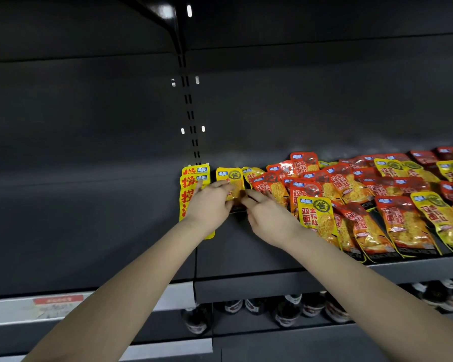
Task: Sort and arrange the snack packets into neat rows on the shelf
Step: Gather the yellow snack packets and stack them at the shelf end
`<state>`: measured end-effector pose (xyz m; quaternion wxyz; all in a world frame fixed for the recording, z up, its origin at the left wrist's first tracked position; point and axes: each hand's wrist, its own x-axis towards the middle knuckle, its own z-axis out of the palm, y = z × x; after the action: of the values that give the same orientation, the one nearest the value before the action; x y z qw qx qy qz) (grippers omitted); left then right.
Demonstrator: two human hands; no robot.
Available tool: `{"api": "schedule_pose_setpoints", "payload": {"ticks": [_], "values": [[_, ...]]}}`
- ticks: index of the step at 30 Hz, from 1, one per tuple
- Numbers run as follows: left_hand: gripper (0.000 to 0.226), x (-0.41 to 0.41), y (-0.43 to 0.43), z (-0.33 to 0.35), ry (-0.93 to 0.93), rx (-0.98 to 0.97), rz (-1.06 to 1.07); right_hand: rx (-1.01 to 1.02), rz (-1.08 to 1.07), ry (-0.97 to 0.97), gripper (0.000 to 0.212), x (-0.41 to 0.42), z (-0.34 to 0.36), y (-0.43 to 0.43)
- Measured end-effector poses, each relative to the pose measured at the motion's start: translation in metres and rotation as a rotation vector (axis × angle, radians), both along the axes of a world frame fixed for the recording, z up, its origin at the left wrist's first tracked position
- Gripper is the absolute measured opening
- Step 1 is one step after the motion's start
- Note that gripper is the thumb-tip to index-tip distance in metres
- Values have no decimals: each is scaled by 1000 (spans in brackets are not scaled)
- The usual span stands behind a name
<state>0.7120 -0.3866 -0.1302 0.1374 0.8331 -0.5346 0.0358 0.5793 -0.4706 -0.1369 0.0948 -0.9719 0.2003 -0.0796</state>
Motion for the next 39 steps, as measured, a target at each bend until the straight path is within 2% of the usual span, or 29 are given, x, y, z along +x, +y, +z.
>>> {"api": "schedule_pose_setpoints", "payload": {"ticks": [6,11,18,28,39], "values": [[39,-4,-19,14,23,-86,-28,-50,9,-21,41,-11,2,-8],[40,-4,-42,20,-9,-74,-57,-54,-19,-104,42,-20,9,-18],[42,2,-68,19,10,-107,-95,-102,-76,-112,44,-20,19,-43],[38,18,-98,16,112,-41,-78,-65,-146,-58,43,-19,17,-69],[30,18,-113,3,83,-3,-17,-14,-143,-68,43,-23,4,-73]]}}
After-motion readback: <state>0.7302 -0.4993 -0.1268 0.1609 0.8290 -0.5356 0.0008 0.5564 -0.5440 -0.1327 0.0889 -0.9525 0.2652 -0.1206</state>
